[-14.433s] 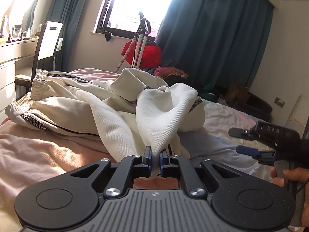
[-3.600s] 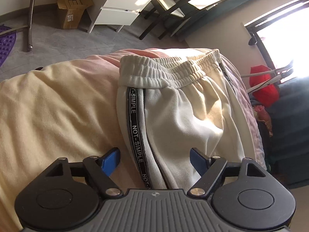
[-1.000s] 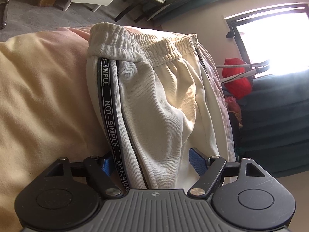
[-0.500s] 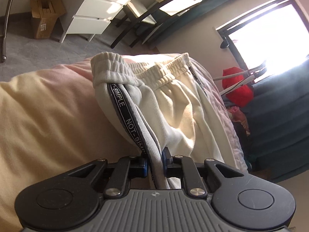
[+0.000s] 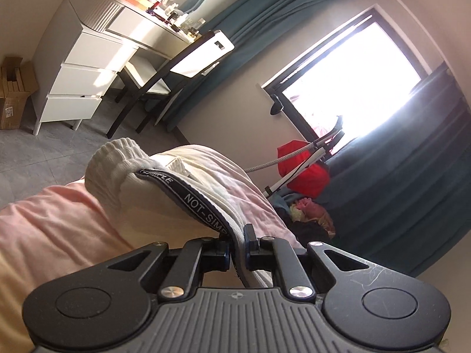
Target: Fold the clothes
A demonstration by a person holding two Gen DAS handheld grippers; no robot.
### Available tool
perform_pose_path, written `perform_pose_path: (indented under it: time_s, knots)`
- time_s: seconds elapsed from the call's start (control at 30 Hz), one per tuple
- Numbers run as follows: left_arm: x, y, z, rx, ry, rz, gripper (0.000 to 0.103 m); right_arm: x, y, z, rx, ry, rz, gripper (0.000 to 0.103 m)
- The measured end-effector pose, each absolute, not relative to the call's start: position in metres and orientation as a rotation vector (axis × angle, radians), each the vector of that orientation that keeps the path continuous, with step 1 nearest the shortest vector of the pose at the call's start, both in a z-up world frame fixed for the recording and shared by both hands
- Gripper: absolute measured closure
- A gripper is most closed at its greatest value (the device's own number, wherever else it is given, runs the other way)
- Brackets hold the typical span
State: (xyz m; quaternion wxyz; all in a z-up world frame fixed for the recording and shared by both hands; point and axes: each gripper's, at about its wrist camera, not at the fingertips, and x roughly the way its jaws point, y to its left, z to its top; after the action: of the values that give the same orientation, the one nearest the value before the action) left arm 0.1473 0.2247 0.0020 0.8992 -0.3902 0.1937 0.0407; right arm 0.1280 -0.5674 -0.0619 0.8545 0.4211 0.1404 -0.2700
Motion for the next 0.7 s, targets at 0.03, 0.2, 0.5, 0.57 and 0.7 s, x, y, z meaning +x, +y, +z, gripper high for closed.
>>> perform_pose_path:
  time_s: [0.03,0.2,0.5,0.57,0.7]
  knots:
    - [0.17,0.219,0.003,-0.779,0.401,0.091,0.093,0.153,-0.569,-0.062,0.861,0.305,-0.57,0.093]
    - [0.291,0.19,-0.005,-0.666,0.413,0.159,0.093,0.271,-0.568,-0.075,0.691,0.357,-0.603,0.093]
    - [0.412,0.166,-0.061,-0.565,0.586,0.262,0.086,0.362,-0.587,-0.136,0.675,0.506,-0.586,0.086]
    - [0.419,0.17,-0.071,-0.558,0.617,0.258,0.082,0.36,-0.59,-0.144,0.715,0.522,-0.545,0.079]
    - [0.397,0.191,-0.06,-0.603,0.636,0.218,0.043,0.307,-0.588,-0.133,0.798,0.422,-0.489,0.039]
